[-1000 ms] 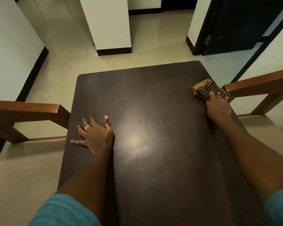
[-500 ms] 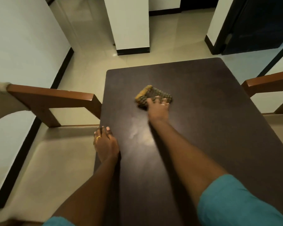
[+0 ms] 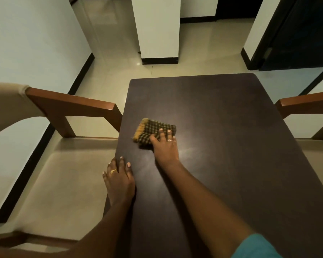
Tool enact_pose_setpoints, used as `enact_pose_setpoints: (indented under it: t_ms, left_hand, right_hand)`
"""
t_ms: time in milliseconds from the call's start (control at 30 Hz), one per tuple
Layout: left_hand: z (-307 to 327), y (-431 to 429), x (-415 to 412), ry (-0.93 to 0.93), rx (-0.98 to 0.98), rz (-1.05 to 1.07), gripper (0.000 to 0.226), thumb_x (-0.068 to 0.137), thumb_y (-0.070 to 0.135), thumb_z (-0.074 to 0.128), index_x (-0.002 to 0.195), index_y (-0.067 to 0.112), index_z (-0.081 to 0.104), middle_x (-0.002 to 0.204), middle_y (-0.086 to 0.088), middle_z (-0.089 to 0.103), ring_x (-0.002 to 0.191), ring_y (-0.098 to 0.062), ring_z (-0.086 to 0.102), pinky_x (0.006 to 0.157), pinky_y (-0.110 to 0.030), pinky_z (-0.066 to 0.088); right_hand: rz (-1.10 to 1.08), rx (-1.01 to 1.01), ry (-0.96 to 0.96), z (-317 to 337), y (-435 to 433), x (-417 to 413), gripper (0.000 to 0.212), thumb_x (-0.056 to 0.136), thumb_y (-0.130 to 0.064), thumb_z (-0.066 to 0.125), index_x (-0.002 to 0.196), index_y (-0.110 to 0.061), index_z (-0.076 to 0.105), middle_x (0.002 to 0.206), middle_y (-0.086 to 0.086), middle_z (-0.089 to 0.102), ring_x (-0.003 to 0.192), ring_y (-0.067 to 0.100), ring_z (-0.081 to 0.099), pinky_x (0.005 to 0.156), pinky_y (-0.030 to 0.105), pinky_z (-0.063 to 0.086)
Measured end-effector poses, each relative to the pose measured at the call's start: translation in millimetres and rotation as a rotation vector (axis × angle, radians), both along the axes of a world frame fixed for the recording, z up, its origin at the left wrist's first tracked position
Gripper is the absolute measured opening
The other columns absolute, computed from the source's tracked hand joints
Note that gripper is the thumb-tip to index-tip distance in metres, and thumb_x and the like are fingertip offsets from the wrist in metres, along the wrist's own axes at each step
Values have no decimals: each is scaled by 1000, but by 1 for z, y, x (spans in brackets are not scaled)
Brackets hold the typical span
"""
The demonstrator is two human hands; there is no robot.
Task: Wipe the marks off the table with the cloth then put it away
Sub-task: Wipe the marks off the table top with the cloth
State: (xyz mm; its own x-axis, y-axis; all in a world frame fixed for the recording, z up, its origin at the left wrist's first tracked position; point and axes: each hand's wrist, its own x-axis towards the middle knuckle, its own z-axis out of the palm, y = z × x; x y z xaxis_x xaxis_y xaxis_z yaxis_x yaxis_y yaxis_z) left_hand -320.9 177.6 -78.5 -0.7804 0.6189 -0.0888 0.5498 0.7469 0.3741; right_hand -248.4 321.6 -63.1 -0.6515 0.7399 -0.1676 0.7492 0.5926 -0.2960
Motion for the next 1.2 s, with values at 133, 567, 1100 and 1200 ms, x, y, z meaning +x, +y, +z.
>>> enact_pose_setpoints:
  t_ms: [133,567,1100,1200]
  left_hand:
    - [2,15,25,-4,13,-25,51,100,34,22,145,12,25,156,-11,22,146,-26,11,116,-47,-4]
    - [0,38,60,-28,-20,-114,57,98,41,20,148,14,15,158,-7,13,147,-24,6,117,-42,-1]
    - [3,-15,14,2,-113,-306,54,99,42,18,149,24,8,159,4,8,147,-16,1,118,-40,2]
    - [0,-32,5,7,-120,-303,62,93,47,10,149,22,6,159,4,6,147,-16,1,118,-39,3]
  right_hand:
    - [-181,78,-61,1,53,67,46,100,-18,33,145,-23,31,157,16,19,144,42,15,115,49,18]
    - [-777,46,-81,13,133,269,45,96,-31,44,135,-10,35,152,18,22,142,43,13,110,65,15]
    - [-539,86,-166,6,59,123,45,97,-27,41,141,-19,35,153,26,20,139,51,15,114,57,12]
    - [-386,46,-128,8,18,58,45,100,-28,34,144,-27,31,157,21,16,142,49,9,115,55,7]
